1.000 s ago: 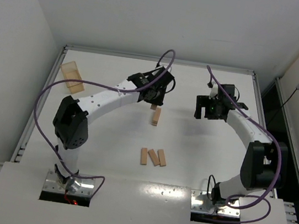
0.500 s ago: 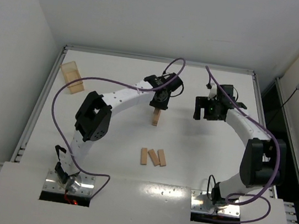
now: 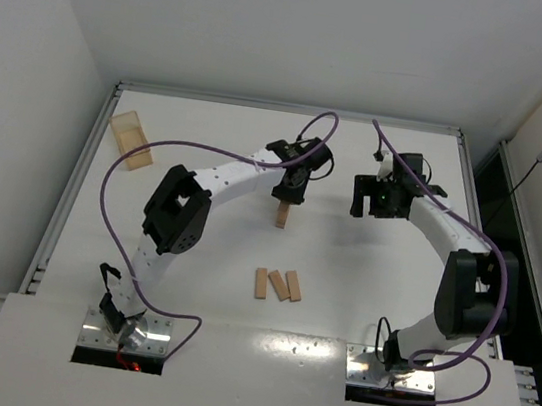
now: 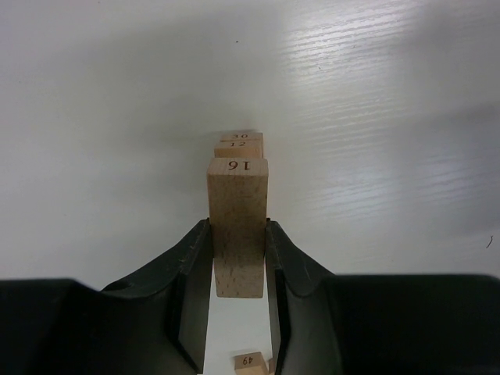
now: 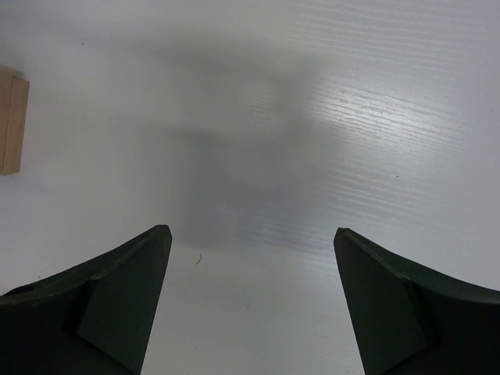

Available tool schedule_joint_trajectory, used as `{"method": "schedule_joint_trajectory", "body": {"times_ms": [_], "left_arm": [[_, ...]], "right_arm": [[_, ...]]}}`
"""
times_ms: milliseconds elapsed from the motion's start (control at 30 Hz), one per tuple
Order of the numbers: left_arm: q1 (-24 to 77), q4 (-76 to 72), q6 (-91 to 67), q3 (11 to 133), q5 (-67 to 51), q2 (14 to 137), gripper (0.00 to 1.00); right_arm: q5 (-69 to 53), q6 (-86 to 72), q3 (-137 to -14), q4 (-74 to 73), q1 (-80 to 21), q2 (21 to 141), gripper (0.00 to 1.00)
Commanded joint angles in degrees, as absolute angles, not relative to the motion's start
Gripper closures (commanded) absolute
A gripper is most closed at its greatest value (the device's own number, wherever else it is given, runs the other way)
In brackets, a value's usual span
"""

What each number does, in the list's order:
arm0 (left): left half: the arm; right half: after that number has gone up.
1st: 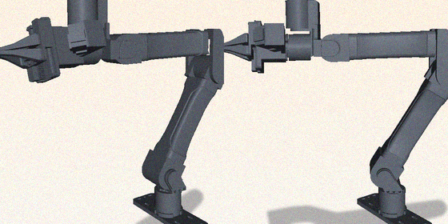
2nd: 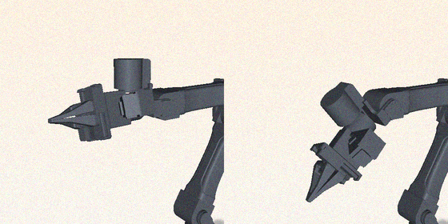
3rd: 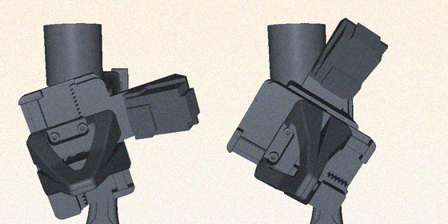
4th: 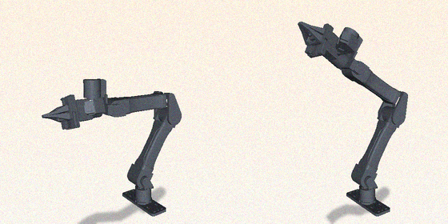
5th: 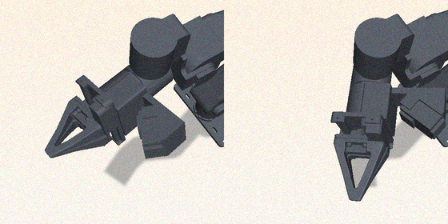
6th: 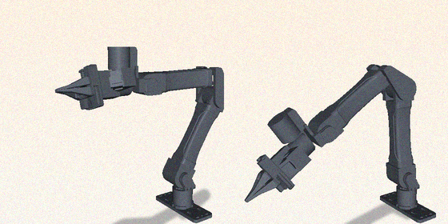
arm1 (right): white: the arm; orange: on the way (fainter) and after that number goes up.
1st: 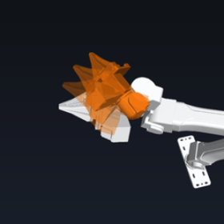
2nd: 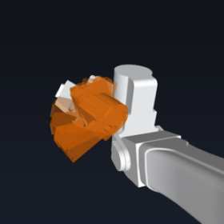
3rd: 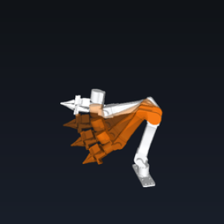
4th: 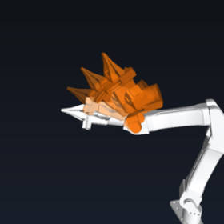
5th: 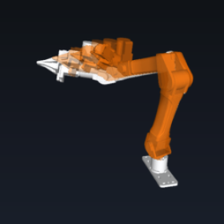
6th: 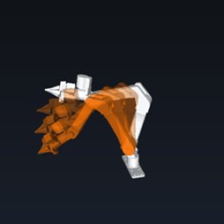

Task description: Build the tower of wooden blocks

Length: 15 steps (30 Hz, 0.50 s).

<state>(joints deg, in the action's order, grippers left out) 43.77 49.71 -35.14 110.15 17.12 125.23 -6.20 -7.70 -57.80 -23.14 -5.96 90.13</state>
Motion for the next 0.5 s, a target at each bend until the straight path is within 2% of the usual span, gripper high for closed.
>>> {"method": "schedule_joint_trajectory", "body": {"times_ms": [0, 133, 233, 467], "left_arm": [[43.77, 49.48, -34.89, 111.62, 16.17, 125.16, 1.00], [43.24, 48.96, -34.89, 111.62, 15.64, 125.68, 1.00], [43.24, 48.96, -34.37, 111.62, 15.12, 126.21, 0.91], [42.71, 48.96, -34.37, 111.09, 15.12, 126.74, 0.89]], "right_arm": [[-7.55, -7.38, -60.21, -22.15, -5.71, 90.62, 0.17], [-7.56, -7.38, -60.21, -22.15, -5.71, 91.14, 0.17], [-7.56, -7.38, -60.21, -22.15, -5.71, 91.14, 0.17], [-7.56, -7.38, -60.21, -22.15, -5.71, 91.66, 0.17]]}}
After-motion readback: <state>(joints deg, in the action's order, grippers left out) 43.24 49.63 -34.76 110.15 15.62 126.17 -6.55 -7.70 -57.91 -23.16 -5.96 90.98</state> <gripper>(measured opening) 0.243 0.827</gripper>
